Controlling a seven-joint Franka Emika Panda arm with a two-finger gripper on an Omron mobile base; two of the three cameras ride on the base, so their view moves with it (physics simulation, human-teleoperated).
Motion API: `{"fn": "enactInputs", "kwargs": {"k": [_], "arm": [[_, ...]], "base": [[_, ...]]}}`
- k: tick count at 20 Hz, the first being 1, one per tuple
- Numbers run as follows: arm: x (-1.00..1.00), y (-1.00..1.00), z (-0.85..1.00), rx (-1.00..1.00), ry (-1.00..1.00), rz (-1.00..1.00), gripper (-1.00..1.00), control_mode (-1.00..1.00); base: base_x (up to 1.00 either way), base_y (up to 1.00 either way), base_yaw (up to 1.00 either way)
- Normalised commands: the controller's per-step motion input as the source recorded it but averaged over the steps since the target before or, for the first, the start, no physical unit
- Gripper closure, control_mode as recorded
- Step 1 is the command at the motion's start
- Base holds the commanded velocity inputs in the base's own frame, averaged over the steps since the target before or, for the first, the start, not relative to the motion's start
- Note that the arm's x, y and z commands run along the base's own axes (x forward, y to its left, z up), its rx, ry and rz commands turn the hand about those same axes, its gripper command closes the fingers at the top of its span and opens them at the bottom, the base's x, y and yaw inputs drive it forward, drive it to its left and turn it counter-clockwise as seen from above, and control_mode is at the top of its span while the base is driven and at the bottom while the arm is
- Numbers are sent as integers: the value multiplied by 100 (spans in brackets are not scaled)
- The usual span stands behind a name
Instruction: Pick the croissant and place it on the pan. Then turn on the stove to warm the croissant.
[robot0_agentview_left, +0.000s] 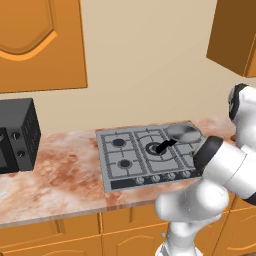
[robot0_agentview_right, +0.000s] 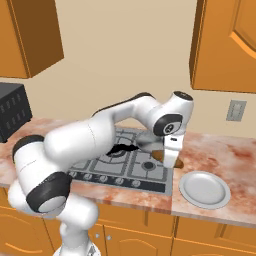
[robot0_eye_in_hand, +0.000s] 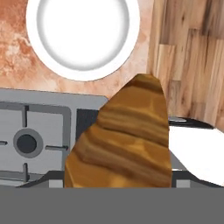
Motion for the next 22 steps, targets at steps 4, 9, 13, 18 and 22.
{"fn": "enactInputs", "kwargs": {"k": [4, 9, 13, 18, 22], "arm": [[0, 79, 9, -3, -2, 0, 100, -100], [0, 66, 12, -2, 0, 0, 100, -100], [0, 49, 18, 0, 1, 5, 100, -100], [11, 38, 14, 0, 7, 13, 100, -100], [24, 31, 4, 0, 11, 16, 100, -100]], "base": [[0, 0, 0], [0, 0, 0], [0, 0, 0], [0, 0, 0], [0, 0, 0]]}}
